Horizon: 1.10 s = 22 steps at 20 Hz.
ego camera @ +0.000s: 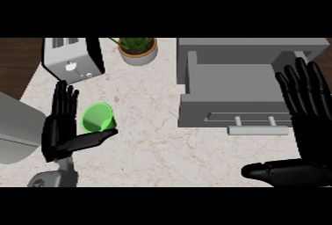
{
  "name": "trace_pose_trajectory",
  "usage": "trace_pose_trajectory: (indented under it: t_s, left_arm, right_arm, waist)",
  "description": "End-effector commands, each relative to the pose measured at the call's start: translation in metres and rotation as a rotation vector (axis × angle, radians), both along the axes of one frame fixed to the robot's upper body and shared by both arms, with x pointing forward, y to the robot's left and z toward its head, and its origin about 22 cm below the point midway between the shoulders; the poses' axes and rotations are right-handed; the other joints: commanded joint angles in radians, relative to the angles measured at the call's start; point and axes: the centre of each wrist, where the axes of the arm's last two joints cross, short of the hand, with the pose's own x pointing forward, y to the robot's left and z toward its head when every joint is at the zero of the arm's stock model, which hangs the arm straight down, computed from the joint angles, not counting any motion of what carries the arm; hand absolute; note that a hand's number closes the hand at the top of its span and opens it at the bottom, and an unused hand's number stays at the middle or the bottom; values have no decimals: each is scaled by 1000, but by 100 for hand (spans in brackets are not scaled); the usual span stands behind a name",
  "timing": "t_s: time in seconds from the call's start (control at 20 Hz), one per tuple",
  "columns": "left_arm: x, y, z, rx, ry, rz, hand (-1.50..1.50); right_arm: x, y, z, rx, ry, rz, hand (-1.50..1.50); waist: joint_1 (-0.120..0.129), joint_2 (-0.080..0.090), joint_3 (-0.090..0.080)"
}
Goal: Pick up the cup, place it into the drawer and close the drawer
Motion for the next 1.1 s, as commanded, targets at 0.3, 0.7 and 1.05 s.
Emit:
trace_pose_trajectory:
  t_s: [0.3, 0.7, 1.05]
  left_arm:
    - [-6, 20, -53, 9, 61, 8, -150]
    - [1, 31, -89, -16, 89, 0, -150]
    - [4, 27, -104, -12, 77, 35, -150]
  right_arm:
    - [-2, -10, -4, 11, -15, 14, -150]
    - [5, -4, -1, -11, -1, 32, -150]
    - [-8, 4, 17, -19, -1, 2, -150]
  waist:
    - [-1, 0, 0]
    - [-2, 0, 0]
    - [-2, 0, 0]
